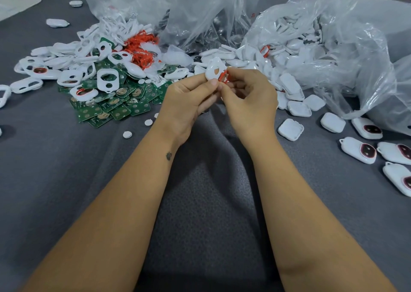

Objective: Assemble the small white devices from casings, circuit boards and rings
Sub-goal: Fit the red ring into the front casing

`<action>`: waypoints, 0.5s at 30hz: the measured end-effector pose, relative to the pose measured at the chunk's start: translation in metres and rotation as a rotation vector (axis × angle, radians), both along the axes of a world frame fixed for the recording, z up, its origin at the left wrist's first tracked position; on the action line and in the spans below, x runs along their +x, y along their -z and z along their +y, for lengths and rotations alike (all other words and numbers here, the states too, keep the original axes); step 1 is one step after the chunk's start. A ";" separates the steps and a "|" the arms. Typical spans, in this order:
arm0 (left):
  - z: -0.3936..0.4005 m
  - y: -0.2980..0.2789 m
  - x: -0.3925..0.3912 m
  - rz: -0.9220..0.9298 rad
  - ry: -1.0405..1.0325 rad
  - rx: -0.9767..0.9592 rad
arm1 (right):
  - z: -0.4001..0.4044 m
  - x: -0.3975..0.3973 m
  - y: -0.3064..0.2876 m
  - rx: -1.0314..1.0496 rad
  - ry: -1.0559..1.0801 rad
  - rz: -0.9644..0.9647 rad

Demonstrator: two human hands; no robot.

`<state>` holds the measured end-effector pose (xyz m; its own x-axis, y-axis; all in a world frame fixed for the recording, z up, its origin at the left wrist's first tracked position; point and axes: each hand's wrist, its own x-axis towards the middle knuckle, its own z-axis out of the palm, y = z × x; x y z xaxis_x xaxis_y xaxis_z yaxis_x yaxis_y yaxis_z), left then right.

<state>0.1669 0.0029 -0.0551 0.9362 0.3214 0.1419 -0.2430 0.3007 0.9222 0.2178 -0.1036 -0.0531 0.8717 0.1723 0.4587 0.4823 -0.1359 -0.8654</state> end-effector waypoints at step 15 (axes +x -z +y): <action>0.002 -0.002 0.000 0.031 -0.013 -0.030 | -0.001 0.000 0.001 0.079 -0.075 0.115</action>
<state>0.1669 0.0046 -0.0535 0.9357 0.3376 0.1027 -0.2183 0.3248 0.9202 0.2181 -0.1048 -0.0537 0.9052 0.2062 0.3717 0.3859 -0.0322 -0.9220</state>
